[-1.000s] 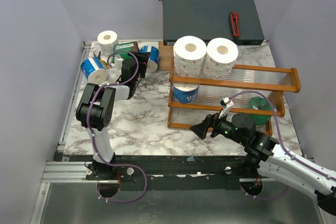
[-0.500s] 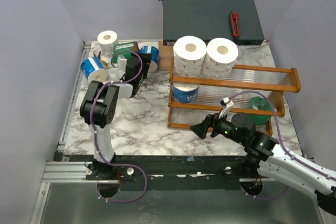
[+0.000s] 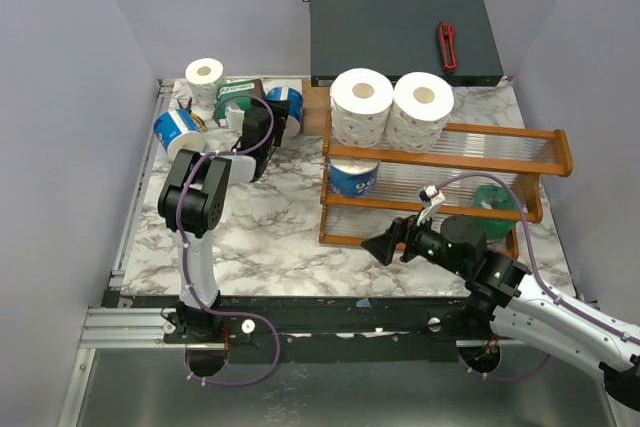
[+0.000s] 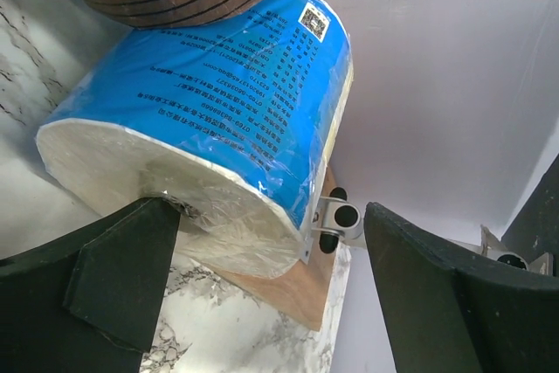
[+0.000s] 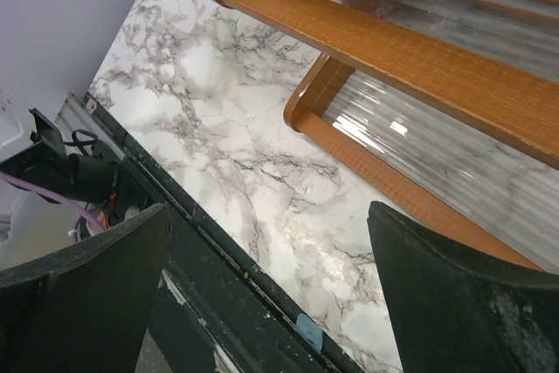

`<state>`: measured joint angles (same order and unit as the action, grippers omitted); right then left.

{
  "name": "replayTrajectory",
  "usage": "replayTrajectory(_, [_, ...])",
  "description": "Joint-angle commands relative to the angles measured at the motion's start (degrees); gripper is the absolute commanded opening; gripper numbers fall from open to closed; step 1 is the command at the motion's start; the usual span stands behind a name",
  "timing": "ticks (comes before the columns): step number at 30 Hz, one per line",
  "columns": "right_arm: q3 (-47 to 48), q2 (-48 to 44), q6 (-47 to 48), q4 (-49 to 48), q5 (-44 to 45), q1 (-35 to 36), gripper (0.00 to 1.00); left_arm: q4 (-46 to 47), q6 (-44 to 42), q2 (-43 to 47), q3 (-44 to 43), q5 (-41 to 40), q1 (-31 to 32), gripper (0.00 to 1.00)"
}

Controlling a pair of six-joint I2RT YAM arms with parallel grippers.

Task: Place and organize the paper towels onto the shelf
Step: Pick up the paper towel from the center of the board.

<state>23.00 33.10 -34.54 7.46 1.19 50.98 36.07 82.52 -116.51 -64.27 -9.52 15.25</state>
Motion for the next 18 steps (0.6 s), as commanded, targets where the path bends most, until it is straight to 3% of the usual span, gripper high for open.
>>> replayTrajectory(1, [-1.1,-0.1,-0.1,1.3,1.7,-0.2,0.97,1.2,-0.1,-1.8,-1.5,-1.7,0.2,0.87])
replayTrajectory(5, [-1.2,-0.1,-0.1,1.3,1.8,-0.2,0.97,2.6,0.0,-2.3,-1.5,-1.5,0.1,0.81])
replayTrajectory(9, [-1.2,-0.1,-0.2,1.3,1.7,-0.2,0.97,4.6,0.9,-3.0,-1.1,-0.4,0.0,0.67])
replayTrajectory(18, [-1.5,-0.5,-0.4,1.3,1.9,-0.2,0.97,7.6,1.4,-2.7,0.8,0.0,-0.3,0.47])
